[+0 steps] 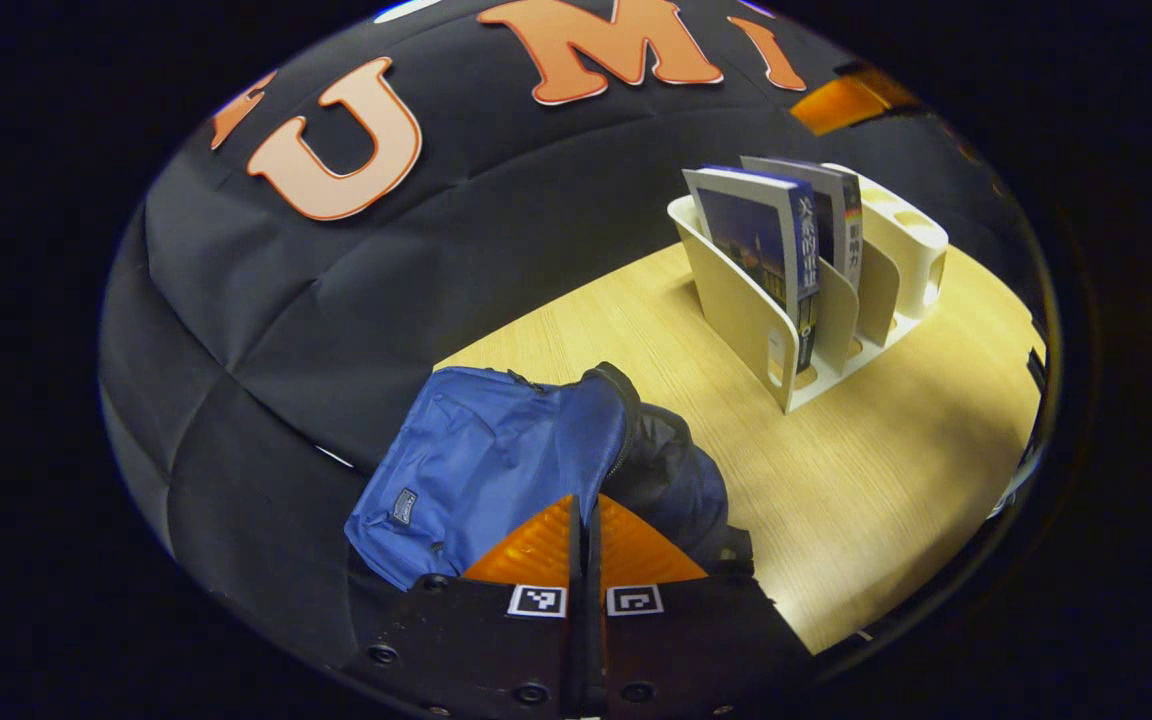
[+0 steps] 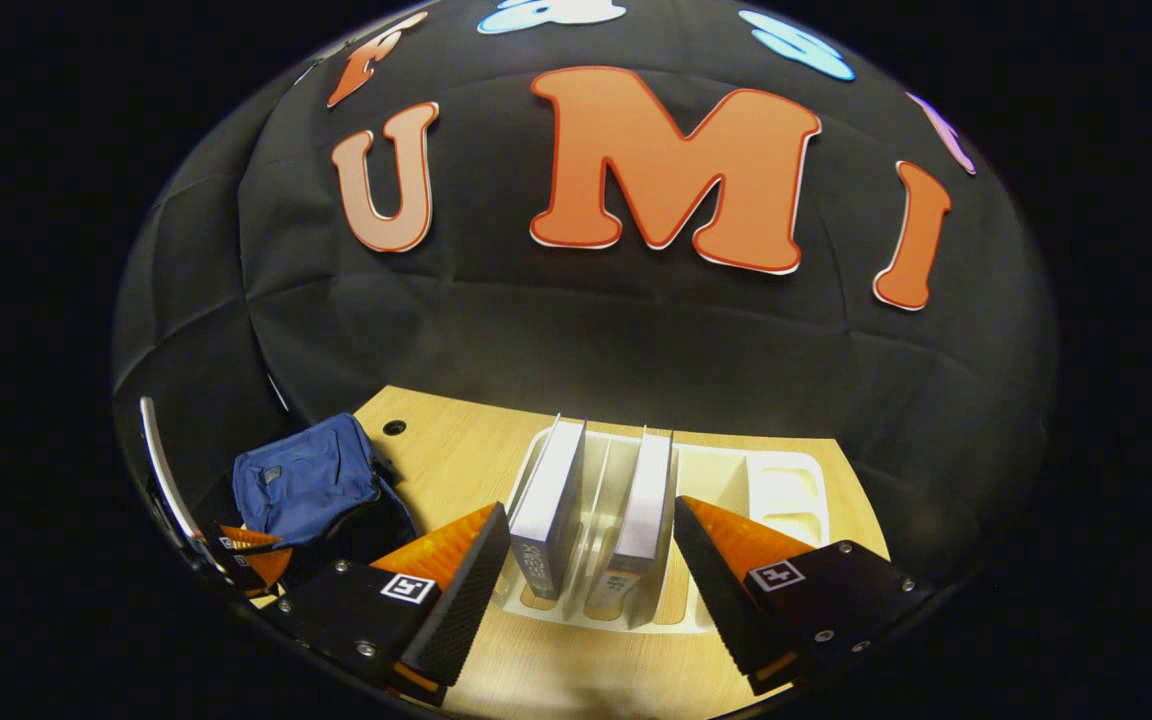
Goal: Open the schoolbag, grab two books from the bookshelf and put them into the schoolbag.
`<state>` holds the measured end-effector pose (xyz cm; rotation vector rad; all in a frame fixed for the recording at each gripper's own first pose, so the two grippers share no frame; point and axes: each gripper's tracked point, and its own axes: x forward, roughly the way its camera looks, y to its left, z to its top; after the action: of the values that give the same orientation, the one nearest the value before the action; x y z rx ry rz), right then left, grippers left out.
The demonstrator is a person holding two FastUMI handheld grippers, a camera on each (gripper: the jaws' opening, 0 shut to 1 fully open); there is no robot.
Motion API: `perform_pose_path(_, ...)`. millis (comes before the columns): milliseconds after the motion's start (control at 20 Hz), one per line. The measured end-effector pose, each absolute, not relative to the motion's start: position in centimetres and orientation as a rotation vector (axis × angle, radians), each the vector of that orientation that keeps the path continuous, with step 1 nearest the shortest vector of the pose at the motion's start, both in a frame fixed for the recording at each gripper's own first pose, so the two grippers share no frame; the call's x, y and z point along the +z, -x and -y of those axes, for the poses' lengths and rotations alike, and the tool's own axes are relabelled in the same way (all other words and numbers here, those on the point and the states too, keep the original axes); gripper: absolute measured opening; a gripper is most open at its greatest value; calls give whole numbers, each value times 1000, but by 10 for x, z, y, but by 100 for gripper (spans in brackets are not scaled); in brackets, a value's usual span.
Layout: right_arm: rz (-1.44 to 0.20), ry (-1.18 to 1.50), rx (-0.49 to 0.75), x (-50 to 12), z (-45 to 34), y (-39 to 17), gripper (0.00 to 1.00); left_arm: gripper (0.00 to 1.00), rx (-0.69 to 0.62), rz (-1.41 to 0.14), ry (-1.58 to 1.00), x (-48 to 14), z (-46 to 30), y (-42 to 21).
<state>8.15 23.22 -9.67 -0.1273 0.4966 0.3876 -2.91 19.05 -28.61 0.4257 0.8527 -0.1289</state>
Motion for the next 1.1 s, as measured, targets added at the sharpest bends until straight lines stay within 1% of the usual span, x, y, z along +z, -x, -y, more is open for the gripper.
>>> perform_pose_path(150,-579,140,410,-108,-252,-90,98,1,-151,-850,-378,-267,-202,20)
perform_pose_path(300,-685,76,448,-118,-277,-93,98,0,-154,-833,-340,-248,-213,9)
perform_pose_path(500,-739,167,408,-128,-276,-115,98,0,-187,-843,-306,-236,-224,1)
perform_pose_path(650,-871,99,445,-140,-295,-113,98,1,-230,-859,-291,-231,-227,-5)
perform_pose_path(850,-983,90,431,-156,-302,-127,97,0,-246,-851,-308,-224,-236,-14)
perform_pose_path(950,-1084,44,447,-159,-308,-125,94,1,-247,-859,-267,-230,-231,-10)
perform_pose_path(1000,-1126,21,448,-161,-310,-126,100,1,-257,-857,-243,-233,-227,-8)
perform_pose_path(1050,-1157,22,432,-166,-308,-130,91,1,-263,-859,-226,-239,-225,-5)
perform_pose_path(1100,-1178,48,405,-169,-304,-135,88,0,-259,-857,-215,-239,-226,-6)
